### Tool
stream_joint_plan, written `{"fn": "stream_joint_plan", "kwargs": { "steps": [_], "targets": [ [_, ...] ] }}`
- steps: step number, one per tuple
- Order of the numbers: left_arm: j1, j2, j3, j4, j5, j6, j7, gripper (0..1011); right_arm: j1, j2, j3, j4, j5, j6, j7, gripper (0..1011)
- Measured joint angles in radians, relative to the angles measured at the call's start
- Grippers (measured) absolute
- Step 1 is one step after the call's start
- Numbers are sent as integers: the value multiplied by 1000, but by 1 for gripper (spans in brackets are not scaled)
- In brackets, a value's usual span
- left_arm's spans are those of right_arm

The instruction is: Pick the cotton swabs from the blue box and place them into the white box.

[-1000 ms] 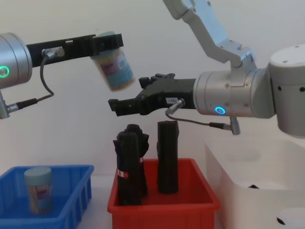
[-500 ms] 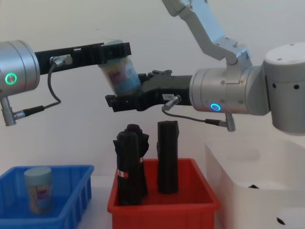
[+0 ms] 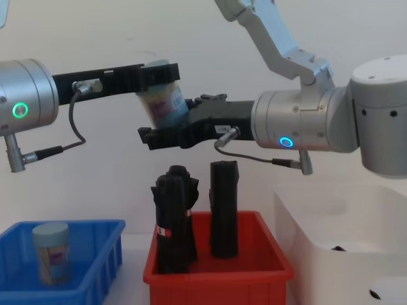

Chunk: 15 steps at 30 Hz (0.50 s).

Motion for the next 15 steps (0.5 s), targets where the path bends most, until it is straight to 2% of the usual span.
{"fn": "stream_joint_plan", "kwargs": {
  "steps": [4,7,10,11,12,15],
  "targets": [
    [-1,-1,1,0,3,0,3,671,0,1,-1,0,2,6,6,972],
    [-1,-1,2,0,4,1,4,671,0,2,-1,0,4,9,10,907],
    [-1,-2,3,0,6,1,5,671,1,3,-1,-1,6,12,14,813],
    [-1,-2,3,0,6,1,5,671,1,3,-1,-1,6,13,15,813],
    [-1,-2,3,0,6,1,5,671,1,3,-1,-1,6,14,15,751],
    [-1,-2,3,0,7,2,6,671,1,3,-2,-1,7,15,17,657]
  ]
}}
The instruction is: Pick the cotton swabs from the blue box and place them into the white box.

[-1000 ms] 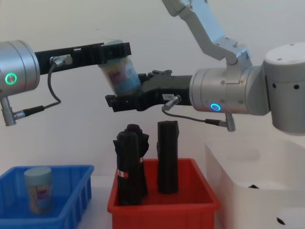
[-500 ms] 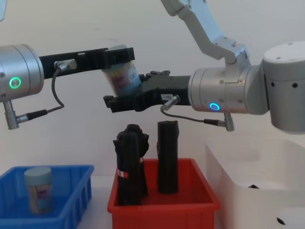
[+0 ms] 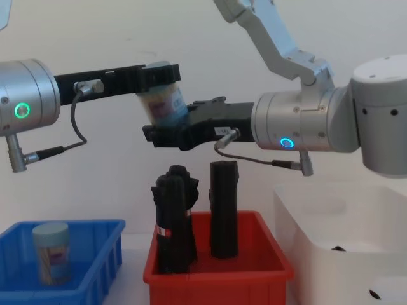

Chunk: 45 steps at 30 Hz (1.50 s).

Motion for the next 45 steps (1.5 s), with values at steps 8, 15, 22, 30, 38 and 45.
{"fn": "stream_joint_plan", "kwargs": {
  "steps": [8,15,22,30,38,45],
  "targets": [
    [-1,-1,1,0,2,0,1,671,0,1,0,-1,1,3,3,633],
    [-1,-1,1,0,2,0,1,671,0,1,0,-1,2,4,4,633],
    [-1,-1,1,0,2,0,2,730,0,1,-1,-1,2,5,6,633],
    [-1,-1,1,0,3,0,2,966,0,1,-1,-1,2,5,7,633],
    [-1,-1,1,0,2,0,2,1000,-2,4,1,-3,2,10,-6,633],
    [-1,-1,1,0,2,0,2,1000,-13,14,10,-15,4,24,-62,633]
  ]
}}
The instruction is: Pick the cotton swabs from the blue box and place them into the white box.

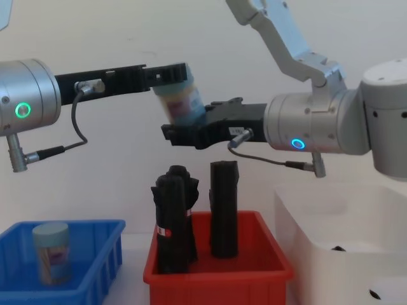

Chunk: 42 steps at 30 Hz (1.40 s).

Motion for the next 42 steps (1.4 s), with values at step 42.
{"fn": "stream_joint_plan", "kwargs": {
  "steps": [42],
  "targets": [
    [0,0,0,0,0,0,0,1000,-106,55,107,10,227,113,-518,633]
  ]
}}
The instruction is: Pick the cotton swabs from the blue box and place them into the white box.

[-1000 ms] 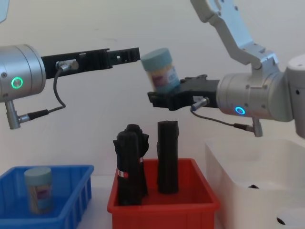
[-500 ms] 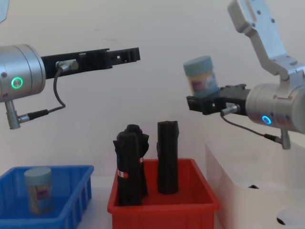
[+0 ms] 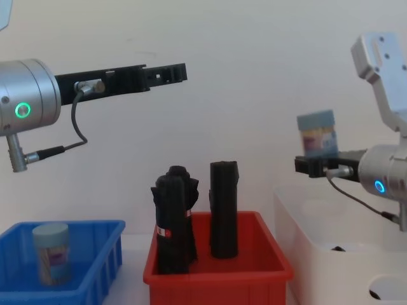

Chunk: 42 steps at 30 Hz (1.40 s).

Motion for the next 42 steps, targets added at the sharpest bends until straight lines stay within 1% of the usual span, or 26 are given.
{"fn": "stream_joint_plan", "kwargs": {
  "steps": [3,8,14,16,23,24,26,28,29,42],
  "targets": [
    [0,0,0,0,0,0,0,1000,10,-5,11,41,35,2,-33,633],
    [0,0,0,0,0,0,0,1000,18,-10,21,74,67,4,-62,633],
    [0,0,0,0,0,0,0,1000,25,-14,28,102,91,5,-85,633],
    [0,0,0,0,0,0,0,1000,28,-15,31,111,99,5,-92,662],
    [0,0,0,0,0,0,0,1000,32,-18,36,129,115,5,-107,850],
    [0,0,0,0,0,0,0,1000,32,-18,37,132,117,6,-110,894],
    [0,0,0,0,0,0,0,999,33,-18,37,134,120,6,-111,942],
    [0,0,0,0,0,0,0,1000,34,-19,38,136,122,6,-113,967],
    [0,0,0,0,0,0,0,1000,34,-19,38,138,124,6,-115,999],
    [0,0,0,0,0,0,0,1000,37,-20,41,148,132,7,-123,1002]
  ]
}}
